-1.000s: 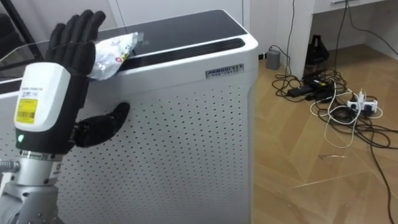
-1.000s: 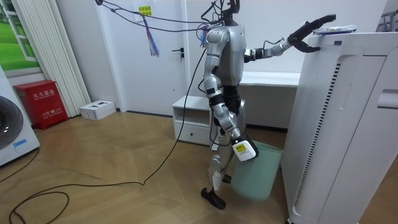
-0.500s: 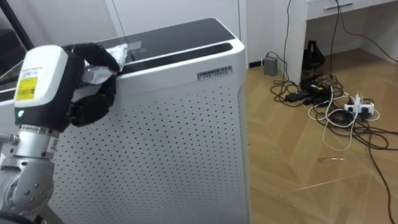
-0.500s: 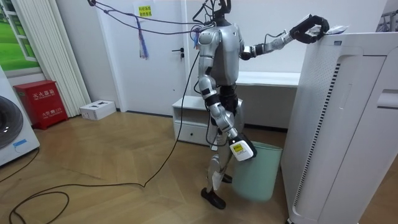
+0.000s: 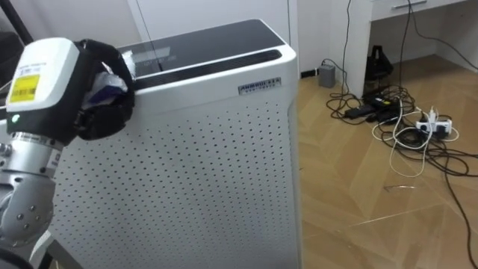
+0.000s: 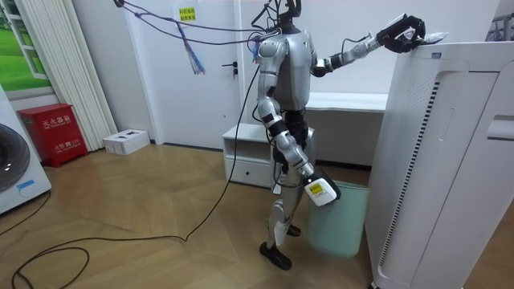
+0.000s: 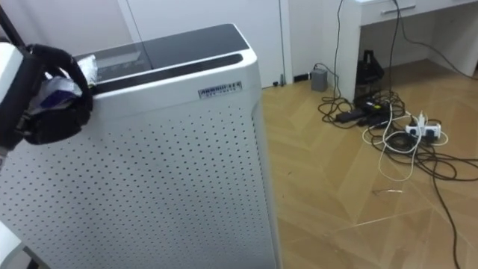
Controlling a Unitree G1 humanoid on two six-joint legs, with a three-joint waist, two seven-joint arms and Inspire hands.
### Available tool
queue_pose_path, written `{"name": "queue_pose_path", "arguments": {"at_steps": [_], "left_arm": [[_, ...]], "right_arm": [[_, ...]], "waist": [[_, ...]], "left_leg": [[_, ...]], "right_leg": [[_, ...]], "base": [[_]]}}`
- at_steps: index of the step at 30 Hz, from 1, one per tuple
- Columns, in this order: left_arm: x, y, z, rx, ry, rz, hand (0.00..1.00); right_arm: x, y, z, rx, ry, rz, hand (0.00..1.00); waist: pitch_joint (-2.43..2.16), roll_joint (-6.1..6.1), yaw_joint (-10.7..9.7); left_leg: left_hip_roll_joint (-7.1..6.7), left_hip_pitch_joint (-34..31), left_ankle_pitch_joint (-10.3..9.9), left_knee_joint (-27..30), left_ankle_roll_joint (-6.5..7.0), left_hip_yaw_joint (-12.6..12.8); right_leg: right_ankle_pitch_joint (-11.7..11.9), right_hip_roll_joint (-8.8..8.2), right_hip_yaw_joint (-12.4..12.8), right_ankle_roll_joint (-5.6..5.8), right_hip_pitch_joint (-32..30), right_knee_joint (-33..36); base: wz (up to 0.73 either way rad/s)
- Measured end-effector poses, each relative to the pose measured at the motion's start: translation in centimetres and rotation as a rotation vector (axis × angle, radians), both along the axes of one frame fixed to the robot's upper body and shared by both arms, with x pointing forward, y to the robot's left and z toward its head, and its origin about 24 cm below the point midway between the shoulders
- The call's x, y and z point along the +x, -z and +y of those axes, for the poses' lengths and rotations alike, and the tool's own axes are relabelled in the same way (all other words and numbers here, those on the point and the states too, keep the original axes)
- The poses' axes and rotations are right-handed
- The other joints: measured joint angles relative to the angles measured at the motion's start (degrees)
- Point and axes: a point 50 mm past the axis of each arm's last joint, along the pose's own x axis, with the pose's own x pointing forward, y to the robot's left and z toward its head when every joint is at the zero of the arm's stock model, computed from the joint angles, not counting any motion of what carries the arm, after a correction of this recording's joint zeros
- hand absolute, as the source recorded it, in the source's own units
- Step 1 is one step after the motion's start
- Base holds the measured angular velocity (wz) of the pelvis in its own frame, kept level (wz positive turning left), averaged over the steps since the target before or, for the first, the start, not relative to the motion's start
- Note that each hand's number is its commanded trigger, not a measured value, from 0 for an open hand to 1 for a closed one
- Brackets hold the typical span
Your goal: Pick garbage
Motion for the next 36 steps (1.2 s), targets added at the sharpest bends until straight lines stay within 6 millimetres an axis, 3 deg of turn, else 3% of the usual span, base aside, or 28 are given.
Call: {"name": "queue_pose_path", "arguments": {"at_steps": [7,17,19,23,24,32,36], "left_arm": [[-0.9,-0.6,-0.1,-0.107,0.062,-0.021,1.0],[-3.1,-1.8,-2.5,-0.402,0.385,-0.021,1.0],[-3.5,-1.2,-3.3,-0.45,0.46,0.032,1.0],[-3.7,3.4,-5.7,-0.519,0.578,0.358,1.0],[-3.8,4.3,-6.6,-0.513,0.618,0.434,1.0],[-4.4,4.9,-8.3,-0.598,0.822,0.58,1.0],[-4.7,5.3,-9.2,-0.648,0.92,0.639,1.0]], "right_arm": [[1.2,-0.8,0.3,0.021,0.01,-0.065,1.0],[1.9,-1.1,1.3,0.022,-0.017,-0.1,1.0],[2.1,-1.2,1.4,0.024,-0.026,-0.106,1.0],[2.9,-1.6,2.6,0.049,-0.066,-0.141,1.0],[3.1,-1.9,2.9,0.061,-0.075,-0.156,1.0],[4.2,-2.5,4.0,0.079,-0.114,-0.205,1.0],[4.7,-2.7,4.5,0.1,-0.131,-0.21,1.0]], "waist": [[0.04,0.05,-0.1],[0.16,-1.82,1.2],[0.11,-1.94,1.2],[0.11,-1.77,1.0],[0.29,-1.99,1.0],[0.31,-0.7,-0.3],[0.39,-0.77,-0.5]], "left_leg": [[0.04,-0.2,0.0,-0.1,0.0,0.1],[0.1,-1.8,0.2,0.0,-0.04,-0.3],[0.1,-1.8,0.2,0.0,-0.04,-0.2],[0.27,-2.4,0.2,0.5,-0.05,0.0],[0.37,-3.2,0.2,0.9,-0.06,0.0],[0.47,-5.6,0.2,1.9,-0.08,0.2],[0.49,-5.8,0.2,1.8,-0.09,0.3]], "right_leg": [[0.0,-0.11,-0.5,0.01,-0.2,-0.2],[0.0,-0.17,-1.2,-0.05,-1.7,0.0],[0.0,-0.17,-1.2,-0.08,-1.7,0.0],[0.2,-0.08,-1.3,-0.32,-1.9,0.0],[0.4,-0.04,-1.6,-0.4,-2.3,-0.1],[1.0,-0.06,-1.7,-0.43,-4.0,-0.6],[1.0,-0.04,-1.2,-0.44,-4.7,-0.1]], "base": [[0.03],[0.02],[0.0],[0.01],[0.07],[0.03],[-0.06]]}}
